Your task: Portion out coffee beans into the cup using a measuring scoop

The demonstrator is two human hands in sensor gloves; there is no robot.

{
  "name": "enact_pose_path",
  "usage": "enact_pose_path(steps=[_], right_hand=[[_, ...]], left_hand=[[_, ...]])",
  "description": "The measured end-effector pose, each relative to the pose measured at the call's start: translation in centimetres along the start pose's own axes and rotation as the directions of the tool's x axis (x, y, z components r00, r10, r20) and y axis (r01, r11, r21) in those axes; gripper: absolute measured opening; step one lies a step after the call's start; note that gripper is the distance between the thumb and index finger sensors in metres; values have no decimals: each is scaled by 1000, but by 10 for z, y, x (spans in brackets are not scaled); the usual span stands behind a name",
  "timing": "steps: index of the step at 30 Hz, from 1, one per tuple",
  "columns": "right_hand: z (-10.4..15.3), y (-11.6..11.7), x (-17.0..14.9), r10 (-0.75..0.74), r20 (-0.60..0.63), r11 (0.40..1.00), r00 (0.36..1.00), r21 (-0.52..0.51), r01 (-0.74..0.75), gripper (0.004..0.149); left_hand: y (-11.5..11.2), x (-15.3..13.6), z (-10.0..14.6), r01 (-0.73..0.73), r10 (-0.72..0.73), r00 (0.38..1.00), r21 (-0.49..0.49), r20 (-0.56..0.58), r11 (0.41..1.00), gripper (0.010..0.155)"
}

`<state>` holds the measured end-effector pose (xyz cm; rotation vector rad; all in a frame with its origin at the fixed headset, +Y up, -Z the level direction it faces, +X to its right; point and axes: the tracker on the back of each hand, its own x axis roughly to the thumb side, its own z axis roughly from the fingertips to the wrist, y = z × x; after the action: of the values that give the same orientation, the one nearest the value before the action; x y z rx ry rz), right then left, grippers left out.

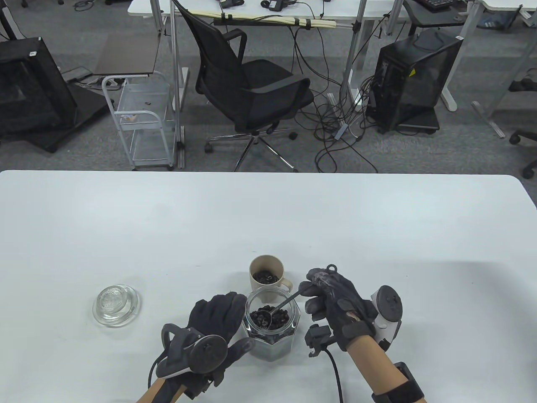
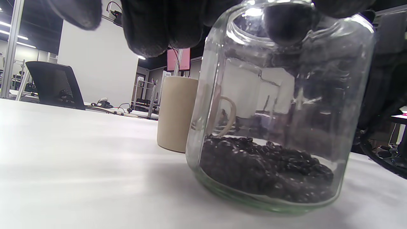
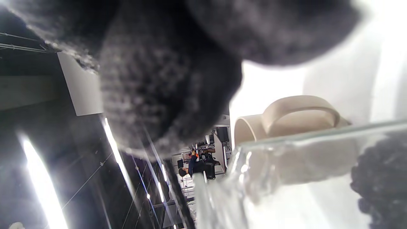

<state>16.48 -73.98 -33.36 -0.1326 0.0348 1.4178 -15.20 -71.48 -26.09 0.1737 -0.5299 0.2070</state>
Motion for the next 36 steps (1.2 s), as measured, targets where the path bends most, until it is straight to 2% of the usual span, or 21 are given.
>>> enact_pose_path(steps=[9,14,18,22,27,30,33,36], right_hand=[[-3,-6,2,-25,9,999,1000,-32,25,42],[-8,-14,5,-101,3,993,995,-65,100,43],[-18,-21,12,-194,26,976,981,-94,195,43],[-31,-25,15,-216,44,967,975,-129,220,43],[-47,-24,9,-134,67,975,989,-170,143,43],[-51,-19,8,-54,108,987,993,-145,69,43],[-51,-11,14,64,198,993,978,-113,-42,43],[-48,-1,24,196,331,981,923,-69,-183,43]], left_hand=[[0,0,0,-2,2,1000,-1,0,1000,87],[0,0,0,-2,2,1000,0,0,1000,88],[0,0,0,-3,3,1000,-1,-1,1000,88],[0,0,0,-3,3,1000,-1,0,1000,88],[0,0,0,-2,2,1000,-1,0,1000,87],[0,0,0,-1,1,1000,-2,0,1000,87],[0,0,0,1,-1,1000,-1,1,1000,87],[0,0,0,5,-5,1000,-1,1,1000,87]])
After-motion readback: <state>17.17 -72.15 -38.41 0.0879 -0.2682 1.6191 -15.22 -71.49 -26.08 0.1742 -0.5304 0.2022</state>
